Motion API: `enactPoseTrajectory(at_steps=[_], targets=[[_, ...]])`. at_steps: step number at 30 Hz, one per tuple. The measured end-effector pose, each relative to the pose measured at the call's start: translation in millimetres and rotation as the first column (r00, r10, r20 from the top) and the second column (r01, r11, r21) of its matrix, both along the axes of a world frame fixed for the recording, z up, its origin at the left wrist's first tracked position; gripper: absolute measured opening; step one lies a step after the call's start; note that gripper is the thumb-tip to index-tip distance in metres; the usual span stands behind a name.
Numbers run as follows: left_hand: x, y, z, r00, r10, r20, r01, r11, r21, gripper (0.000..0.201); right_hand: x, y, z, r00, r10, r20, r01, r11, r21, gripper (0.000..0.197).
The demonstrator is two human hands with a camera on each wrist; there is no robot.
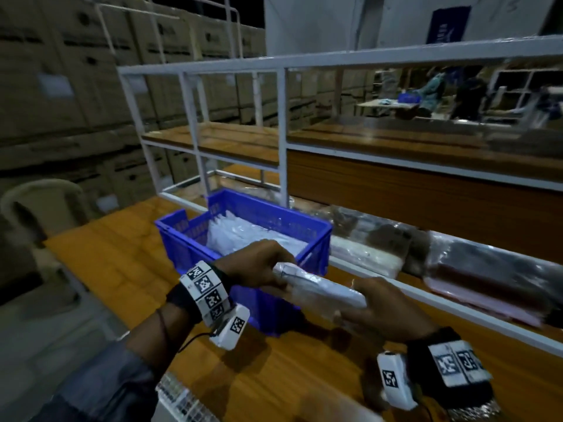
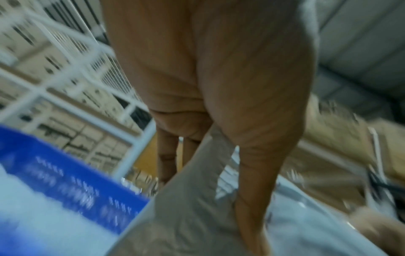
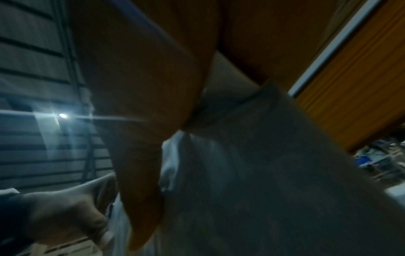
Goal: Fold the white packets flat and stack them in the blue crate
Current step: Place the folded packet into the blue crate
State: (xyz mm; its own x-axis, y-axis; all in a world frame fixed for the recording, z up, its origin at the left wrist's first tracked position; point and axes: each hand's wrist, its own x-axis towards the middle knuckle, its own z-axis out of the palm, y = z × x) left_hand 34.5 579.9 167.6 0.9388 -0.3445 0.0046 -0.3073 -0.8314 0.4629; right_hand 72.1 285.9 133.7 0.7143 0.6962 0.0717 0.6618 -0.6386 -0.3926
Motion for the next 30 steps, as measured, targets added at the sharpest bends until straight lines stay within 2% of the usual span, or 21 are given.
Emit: enactPoseTrajectory(at_steps=[4,7,9,12,14,17,20,22,25,27,30], targets=[[6.5,70.7,16.4,0.999,-0.033,0.021,0.034,0.998,-0.057,0.028,11.9,52.1,21.8,0.993,0.112,0.043,-0.115,0.991,0.067,0.016],[24.3,126.8,23.7,0.997,-0.072,0.021,0.074,0.994,-0.085,0.024,34.7,93.2,32.0,0.986,0.146,0.08,-0.156,0.979,0.135,0.048],[45.1,169.5,23.5,0.991,-0.11,0.081,0.115,0.991,-0.065,0.023,45.2,130.3,45.8,0.982,0.139,0.13,-0.156,0.979,0.131,0.056],[81.9,239.3,23.2,0.976,-0.128,0.174,0.132,0.991,-0.012,0.029,62.7,195.3,68.3,0.982,0.163,0.098,-0.18,0.963,0.2,0.046],[107.9,284.5,25.6,0.973,-0.149,0.174,0.149,0.989,0.013,0.028,85.2,240.1,71.7,0.986,0.145,0.082,-0.159,0.969,0.19,0.035],[151.4,339.3,29.4,0.98,-0.179,0.089,0.173,0.982,0.074,0.023,126.0,299.0,63.7,0.991,0.041,0.13,-0.044,0.999,0.024,0.031],[198.5,380.5,16.4,0.974,-0.222,0.035,0.215,0.966,0.144,0.027,157.6,346.9,50.1,0.984,-0.046,0.174,0.067,0.991,-0.113,0.034],[223.2,393.2,3.9,0.97,-0.241,-0.009,0.238,0.951,0.195,0.03,174.8,372.0,36.3,0.988,-0.103,0.114,0.121,0.978,-0.17,0.035],[251.0,401.0,-18.0,0.975,-0.219,-0.049,0.22,0.887,0.405,0.039,195.2,397.9,11.1,0.99,-0.138,-0.004,0.135,0.974,-0.184,0.032],[265.7,402.4,-33.8,0.971,-0.226,-0.083,0.237,0.833,0.499,0.046,204.5,411.6,-4.9,0.98,-0.191,-0.047,0.176,0.959,-0.22,0.041],[282.8,401.1,-52.2,0.967,-0.209,-0.144,0.254,0.792,0.556,0.043,216.1,429.8,-32.1,0.975,-0.208,-0.077,0.186,0.957,-0.222,0.049]])
